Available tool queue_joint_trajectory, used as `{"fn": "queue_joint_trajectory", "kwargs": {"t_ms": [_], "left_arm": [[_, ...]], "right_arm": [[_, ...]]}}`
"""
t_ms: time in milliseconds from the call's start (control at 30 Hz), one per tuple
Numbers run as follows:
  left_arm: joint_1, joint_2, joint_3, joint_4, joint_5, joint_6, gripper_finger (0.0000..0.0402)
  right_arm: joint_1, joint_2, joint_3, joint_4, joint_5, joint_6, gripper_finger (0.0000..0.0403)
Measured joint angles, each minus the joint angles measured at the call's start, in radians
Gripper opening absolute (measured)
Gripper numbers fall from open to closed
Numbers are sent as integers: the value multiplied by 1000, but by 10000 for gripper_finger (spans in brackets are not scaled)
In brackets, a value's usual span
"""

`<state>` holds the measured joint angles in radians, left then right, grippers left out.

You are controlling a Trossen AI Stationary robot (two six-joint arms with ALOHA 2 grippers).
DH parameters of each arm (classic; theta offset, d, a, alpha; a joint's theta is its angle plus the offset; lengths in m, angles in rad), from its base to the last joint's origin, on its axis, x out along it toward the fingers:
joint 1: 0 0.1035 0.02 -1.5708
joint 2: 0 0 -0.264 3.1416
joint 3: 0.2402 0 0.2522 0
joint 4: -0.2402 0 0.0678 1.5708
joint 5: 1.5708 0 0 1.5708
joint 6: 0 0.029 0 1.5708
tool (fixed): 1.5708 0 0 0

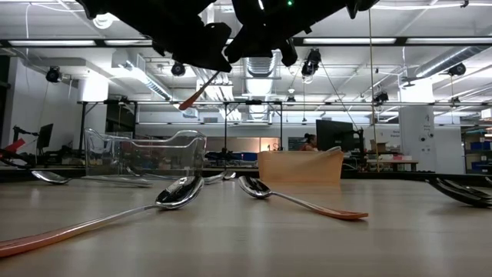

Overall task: Sort silverware by color (type)
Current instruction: Put the orange spoon into the white bin

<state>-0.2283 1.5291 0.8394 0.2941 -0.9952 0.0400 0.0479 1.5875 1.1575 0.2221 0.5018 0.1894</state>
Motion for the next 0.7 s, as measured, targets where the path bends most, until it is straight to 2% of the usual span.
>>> {"fn": "queue_joint_trajectory", "kwargs": {"t_ms": [100,400,567,700], "left_arm": [[0,-2,0,-5,20,-22,3],[-21,-12,0,-19,40,-84,1],[-40,-66,0,-168,49,-194,1],[-48,-142,0,-329,117,-311,1]], "right_arm": [[0,0,0,-3,-1,12,29],[-2,-6,9,-3,-3,-3,129],[-5,-28,58,-10,-4,-50,165],[-5,-51,104,-60,-4,-79,178]]}}
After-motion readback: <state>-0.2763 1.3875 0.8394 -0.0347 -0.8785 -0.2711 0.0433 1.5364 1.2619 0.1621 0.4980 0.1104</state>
